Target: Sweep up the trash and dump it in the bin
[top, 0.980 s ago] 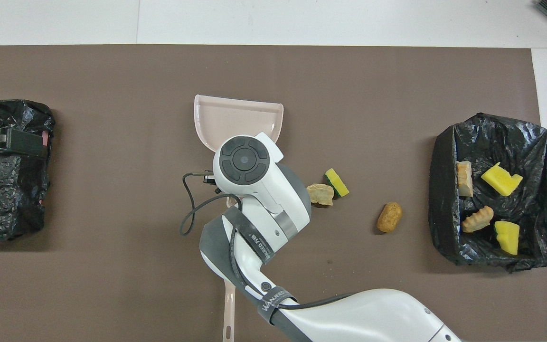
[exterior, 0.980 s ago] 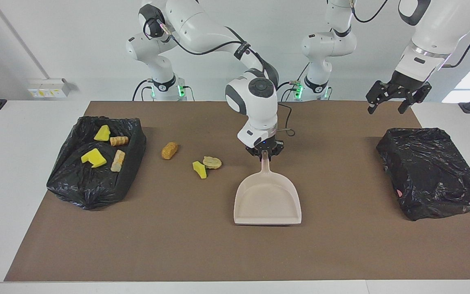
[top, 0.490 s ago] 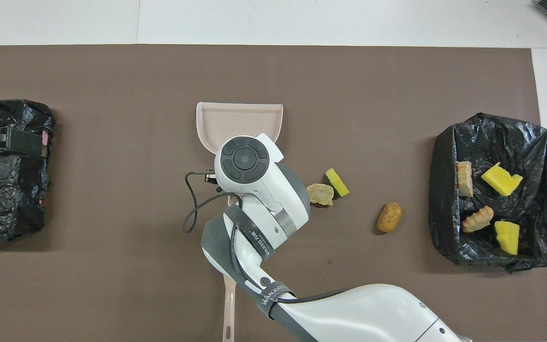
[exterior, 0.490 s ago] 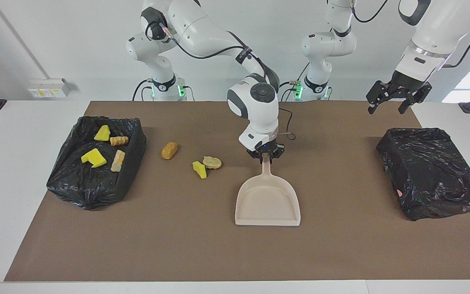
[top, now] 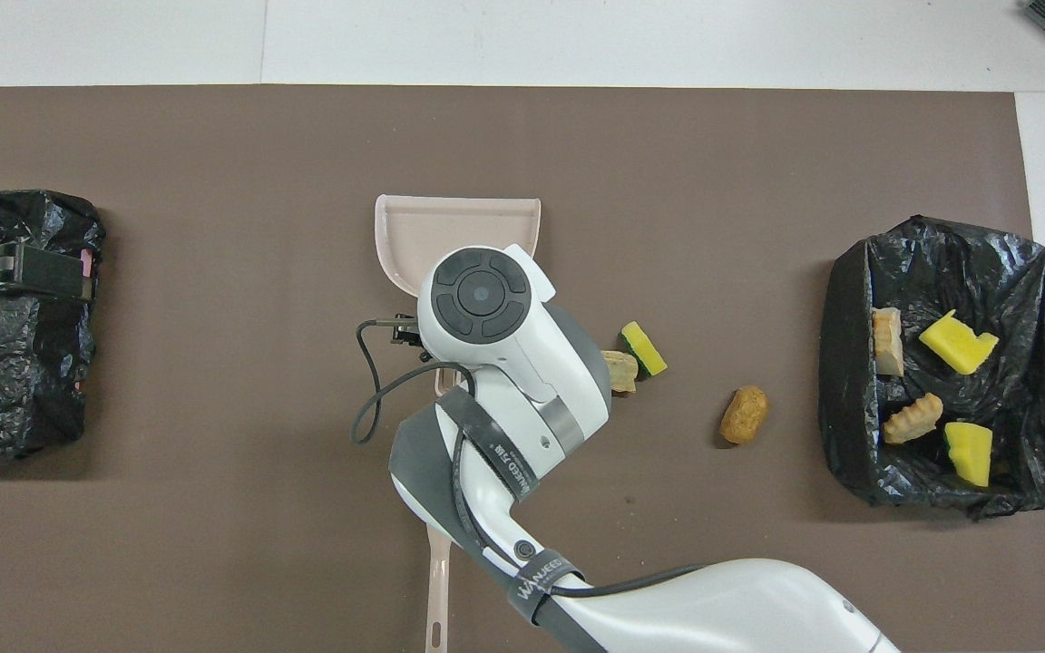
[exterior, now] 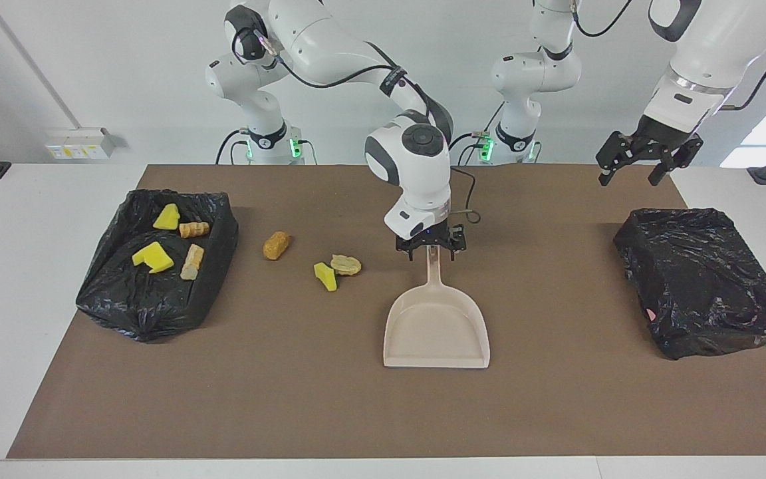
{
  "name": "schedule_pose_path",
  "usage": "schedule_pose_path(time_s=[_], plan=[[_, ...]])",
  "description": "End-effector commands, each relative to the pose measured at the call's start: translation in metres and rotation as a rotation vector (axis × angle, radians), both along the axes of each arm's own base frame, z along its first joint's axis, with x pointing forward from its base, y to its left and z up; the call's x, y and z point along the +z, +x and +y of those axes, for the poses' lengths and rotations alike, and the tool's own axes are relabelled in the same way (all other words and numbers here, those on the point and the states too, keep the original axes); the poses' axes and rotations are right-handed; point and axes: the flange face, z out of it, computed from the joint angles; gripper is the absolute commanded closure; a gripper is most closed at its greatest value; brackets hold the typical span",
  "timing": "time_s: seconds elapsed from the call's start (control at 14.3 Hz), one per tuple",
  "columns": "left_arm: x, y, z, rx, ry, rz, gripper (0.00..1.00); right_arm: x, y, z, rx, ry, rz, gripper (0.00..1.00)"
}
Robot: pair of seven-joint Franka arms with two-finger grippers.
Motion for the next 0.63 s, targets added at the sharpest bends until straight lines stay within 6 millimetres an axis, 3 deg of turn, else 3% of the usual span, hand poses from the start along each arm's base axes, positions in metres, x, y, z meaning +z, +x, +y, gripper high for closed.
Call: schedule_pose_path(time_s=[0.0, 0.21, 0.42, 0.56], plan=[[0.003, 0.007, -0.003, -0.012, -0.002, -0.038, 0.0, 0.026, -0.016, -0.021, -0.016, -0.02, 0.065, 0.0], [-0.015, 0.029, -0.015, -0.031, -0.009, -0.038, 0.0, 0.032, -0.062, -0.035, -0.011, -0.034, 0.135, 0.0], [-0.038, 0.041, -0.061, -0.083, -0.009, -0.034, 0.0, 0.027, -0.117, -0.052, 0.008, -0.051, 0.179, 0.0], [-0.051, 0.045, -0.077, -0.106, -0.007, -0.021, 0.0, 0.022, -0.154, -0.047, 0.031, -0.062, 0.195, 0.0]])
